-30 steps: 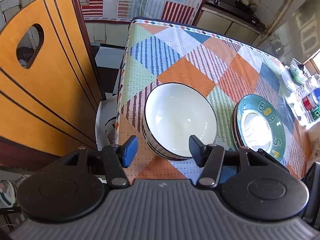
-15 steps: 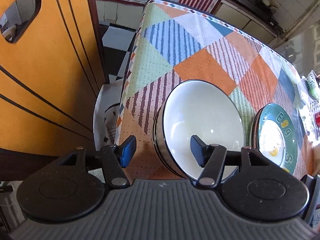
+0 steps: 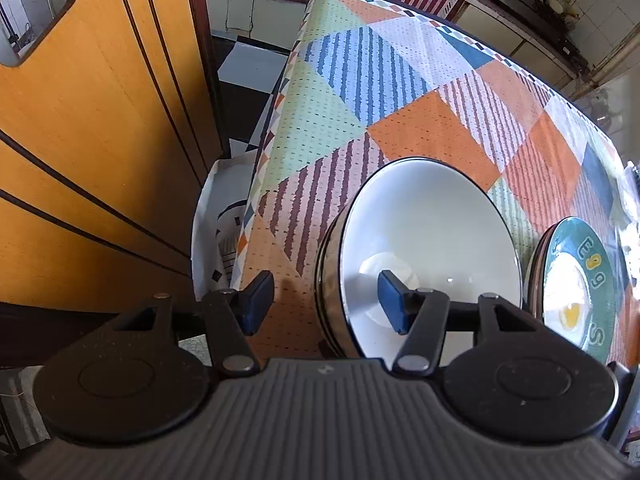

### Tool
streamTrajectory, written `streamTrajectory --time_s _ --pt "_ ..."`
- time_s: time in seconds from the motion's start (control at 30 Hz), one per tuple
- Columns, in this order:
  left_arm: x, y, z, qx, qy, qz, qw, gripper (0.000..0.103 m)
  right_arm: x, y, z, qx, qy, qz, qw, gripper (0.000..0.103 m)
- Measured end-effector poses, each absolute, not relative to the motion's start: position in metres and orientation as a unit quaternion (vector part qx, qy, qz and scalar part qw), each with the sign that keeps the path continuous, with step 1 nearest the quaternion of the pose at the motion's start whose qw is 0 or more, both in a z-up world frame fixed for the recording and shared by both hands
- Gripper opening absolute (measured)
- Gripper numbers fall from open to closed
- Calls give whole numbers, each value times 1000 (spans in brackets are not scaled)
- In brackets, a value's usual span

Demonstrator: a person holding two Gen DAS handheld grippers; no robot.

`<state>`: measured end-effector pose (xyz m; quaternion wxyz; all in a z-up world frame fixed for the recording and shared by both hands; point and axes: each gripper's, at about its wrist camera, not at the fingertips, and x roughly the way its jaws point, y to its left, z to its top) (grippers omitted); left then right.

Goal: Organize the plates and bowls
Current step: 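Grasp the three-bowl stack rim with the left gripper and lift it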

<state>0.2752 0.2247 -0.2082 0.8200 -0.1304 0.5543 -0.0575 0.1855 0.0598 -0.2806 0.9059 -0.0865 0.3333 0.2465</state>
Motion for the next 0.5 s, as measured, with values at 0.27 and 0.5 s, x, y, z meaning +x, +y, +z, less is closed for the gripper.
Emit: streamTrajectory --time_s 0.27,0.5 --pt "276 221 -206 -132 541 -72 827 34 192 64 -280 -91 335 247 905 98" --pt "274 213 -203 -102 539 -80 832 35 193 65 -280 -86 334 248 905 100"
